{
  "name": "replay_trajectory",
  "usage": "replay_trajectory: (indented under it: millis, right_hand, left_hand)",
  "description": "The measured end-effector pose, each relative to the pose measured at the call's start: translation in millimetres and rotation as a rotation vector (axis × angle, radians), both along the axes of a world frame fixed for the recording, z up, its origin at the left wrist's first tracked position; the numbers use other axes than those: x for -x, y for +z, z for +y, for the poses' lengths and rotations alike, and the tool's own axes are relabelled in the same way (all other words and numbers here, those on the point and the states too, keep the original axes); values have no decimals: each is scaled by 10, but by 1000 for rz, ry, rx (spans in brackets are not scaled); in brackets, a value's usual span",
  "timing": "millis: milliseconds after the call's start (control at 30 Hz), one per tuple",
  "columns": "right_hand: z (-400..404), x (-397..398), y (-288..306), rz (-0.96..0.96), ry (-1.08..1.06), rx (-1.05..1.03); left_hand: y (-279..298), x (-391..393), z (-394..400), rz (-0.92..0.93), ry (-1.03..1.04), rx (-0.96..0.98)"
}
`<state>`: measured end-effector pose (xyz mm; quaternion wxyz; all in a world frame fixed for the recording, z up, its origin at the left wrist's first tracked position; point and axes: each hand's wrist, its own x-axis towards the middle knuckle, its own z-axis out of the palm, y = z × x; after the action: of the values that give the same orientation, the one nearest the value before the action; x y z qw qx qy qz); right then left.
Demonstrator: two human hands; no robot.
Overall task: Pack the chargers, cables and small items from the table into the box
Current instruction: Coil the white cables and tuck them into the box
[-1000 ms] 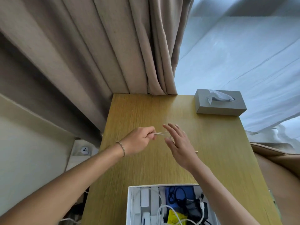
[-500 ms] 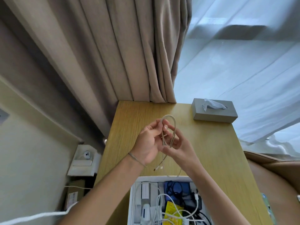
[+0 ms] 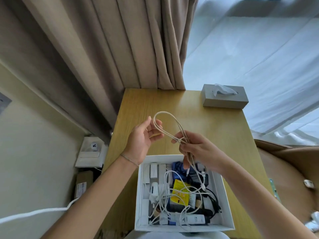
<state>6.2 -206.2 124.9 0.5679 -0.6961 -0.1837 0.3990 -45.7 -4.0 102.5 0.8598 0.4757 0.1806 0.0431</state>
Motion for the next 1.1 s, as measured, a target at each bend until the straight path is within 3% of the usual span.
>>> replay_trajectory:
  millis: [100, 233, 367, 467, 867, 967, 1100]
  right_hand:
    - [-59, 133, -141, -75, 30, 115]
    - [-56, 262, -509, -348, 103, 391]
    - [-42, 309, -858, -454, 226, 483]
    - [-16, 332, -1121, -648, 260, 595]
    - [91, 515, -1635, -1206, 408, 810]
    - [11, 594, -1565, -1248, 426, 807]
    - [-246, 639, -1315, -1210, 290, 630]
  left_hand:
    - [-264, 260, 53, 129, 83, -233]
    - [-587, 595, 142, 273, 187, -438]
    - [-754, 843, 169, 356, 248, -551]
    - [-851, 986, 137, 406, 233, -596]
    - [-1081, 1259, -52, 440, 135, -883]
    - [-1133, 1304, -70, 453, 104, -967]
    - [-1156, 1363, -78, 471, 28, -1060]
